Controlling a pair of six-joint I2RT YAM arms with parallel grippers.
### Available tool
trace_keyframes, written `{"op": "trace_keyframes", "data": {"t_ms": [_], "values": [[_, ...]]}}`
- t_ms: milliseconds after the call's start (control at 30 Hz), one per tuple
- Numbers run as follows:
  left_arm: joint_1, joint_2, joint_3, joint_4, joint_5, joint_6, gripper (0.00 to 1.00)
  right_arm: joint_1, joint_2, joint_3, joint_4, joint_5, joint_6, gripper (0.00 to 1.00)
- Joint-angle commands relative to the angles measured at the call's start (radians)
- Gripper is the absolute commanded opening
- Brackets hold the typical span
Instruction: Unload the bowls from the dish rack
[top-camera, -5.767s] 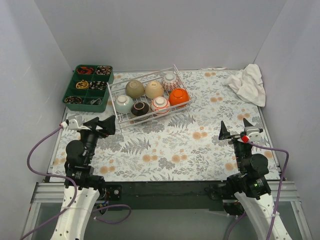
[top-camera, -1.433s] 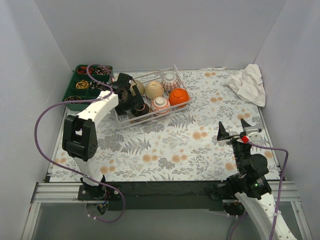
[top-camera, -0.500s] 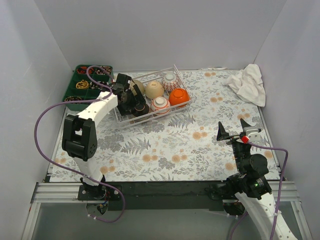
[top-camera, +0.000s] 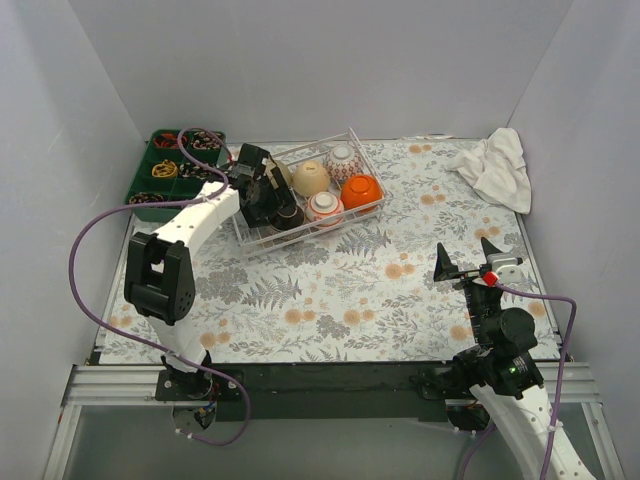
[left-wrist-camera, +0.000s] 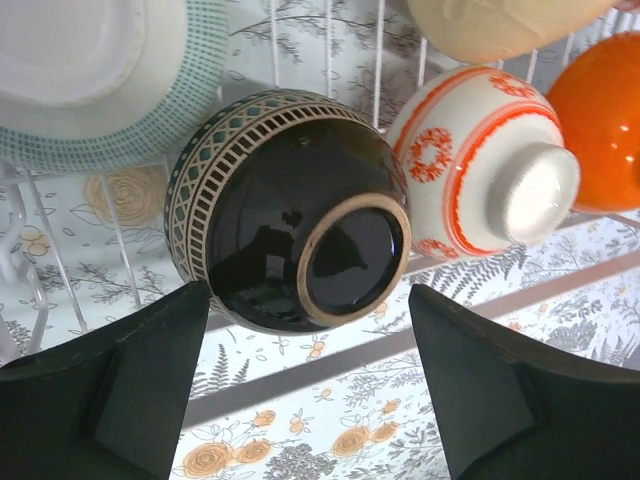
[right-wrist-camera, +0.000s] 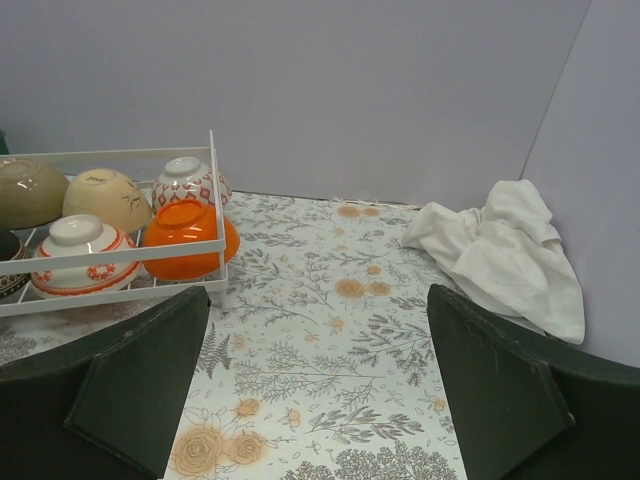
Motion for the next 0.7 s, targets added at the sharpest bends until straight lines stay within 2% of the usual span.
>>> {"op": "trace_keyframes", "data": {"t_ms": [0,233,467,567,667], "values": [[-0.053,-0.099,0.079,0.058,0.040,-0.020,0.79,0.006,-0.206,0.025,0.020,0.013,0.003,0.99],[-0.065,-0.098,0.076,0.050,-0.016,-0.006,0.79,0.004,-0.206,0.022,0.018,-0.015,-0.007,0.99],[-0.067,-0.087,0.036,0.064,-0.013,0.003,0.82,0.004,-0.167,0.060,0.014,-0.177,-0.025,0.99],[-0.065,-0.105,0.065,0.027,-0.084,0.031,0.87,0.004,-0.073,0.137,-0.040,-0.252,-0.010,0.99],[-0.067,-0.118,0.099,-0.034,-0.167,0.078,0.95,0.004,0.105,0.218,-0.144,-0.312,0.024,0.99]]}}
